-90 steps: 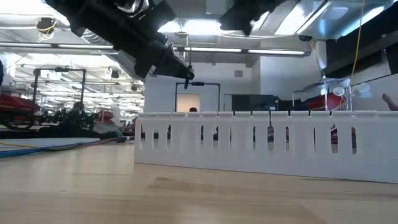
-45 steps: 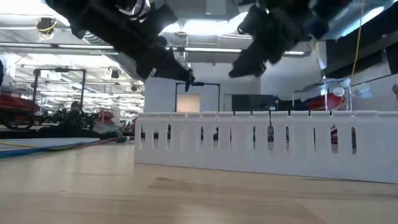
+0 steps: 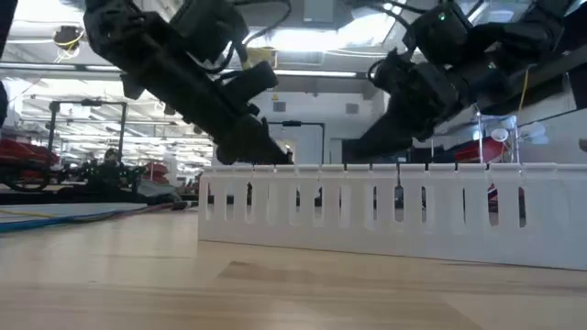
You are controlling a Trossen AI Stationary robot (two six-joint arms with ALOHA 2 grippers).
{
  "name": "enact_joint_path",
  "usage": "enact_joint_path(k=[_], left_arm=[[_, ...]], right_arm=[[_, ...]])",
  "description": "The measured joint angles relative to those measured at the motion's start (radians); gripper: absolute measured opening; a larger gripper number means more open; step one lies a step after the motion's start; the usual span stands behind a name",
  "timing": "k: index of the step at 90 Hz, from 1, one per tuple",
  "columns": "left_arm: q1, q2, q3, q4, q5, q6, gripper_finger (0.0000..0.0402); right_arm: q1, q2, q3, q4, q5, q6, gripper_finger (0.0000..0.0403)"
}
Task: Ziptie cables
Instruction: Wrap the cables together using the top zip tie
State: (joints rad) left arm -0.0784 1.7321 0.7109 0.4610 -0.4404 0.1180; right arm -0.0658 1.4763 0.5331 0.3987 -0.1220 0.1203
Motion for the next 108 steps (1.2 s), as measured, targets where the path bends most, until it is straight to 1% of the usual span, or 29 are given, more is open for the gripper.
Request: enact_joint_path(k=[8,17,25,34,46,53,62,73,85,108], left_arm=[[0.019,0.002,0.013,-0.053,0.034,-0.067,0.0043],[0.038,-0.016,0.07,-0.185,0.064,-0.136,0.0077],[0.047,-0.023,0.141,-0.335,0.103,-0.147,0.0104],[0.049,-0.023,0.207,-0.498,0.12,-0.157,0.0125],[0.059,-0.023,0.228,-0.581,0.157,-0.165,0.0143],[0.058,-0.036,0.255,-0.657,0.16,-0.171,0.0151],[0.053,-0.078,0.308,-0.782,0.146,-0.215,0.0156],[0.069,-0.126,0.318,-0.938,0.084,-0.285,0.0156],[0.149,-0.137,0.314,-1.109,0.059,-0.426,0.0157],[0.291,-0.143,0.206,-1.223,0.067,-0.531,0.0157]], right_arm=[[0.0,0.007,0.001,-0.007,0.009,-0.022,0.0188],[0.0,0.021,0.001,-0.004,0.016,-0.026,0.0188],[0.0,0.037,0.0,-0.007,0.018,-0.026,0.0188],[0.0,0.054,0.0,-0.012,0.018,-0.025,0.0188],[0.0,0.068,0.0,-0.017,0.018,-0.025,0.0188],[0.0,0.068,0.0,-0.008,0.018,-0.025,0.0188],[0.0,0.067,0.0,-0.01,0.017,-0.023,0.0188],[0.0,0.067,0.0,-0.009,0.016,-0.032,0.0188],[0.0,0.067,0.0,-0.005,0.026,-0.042,0.0188],[0.0,0.067,0.0,-0.016,0.026,-0.047,0.0188]])
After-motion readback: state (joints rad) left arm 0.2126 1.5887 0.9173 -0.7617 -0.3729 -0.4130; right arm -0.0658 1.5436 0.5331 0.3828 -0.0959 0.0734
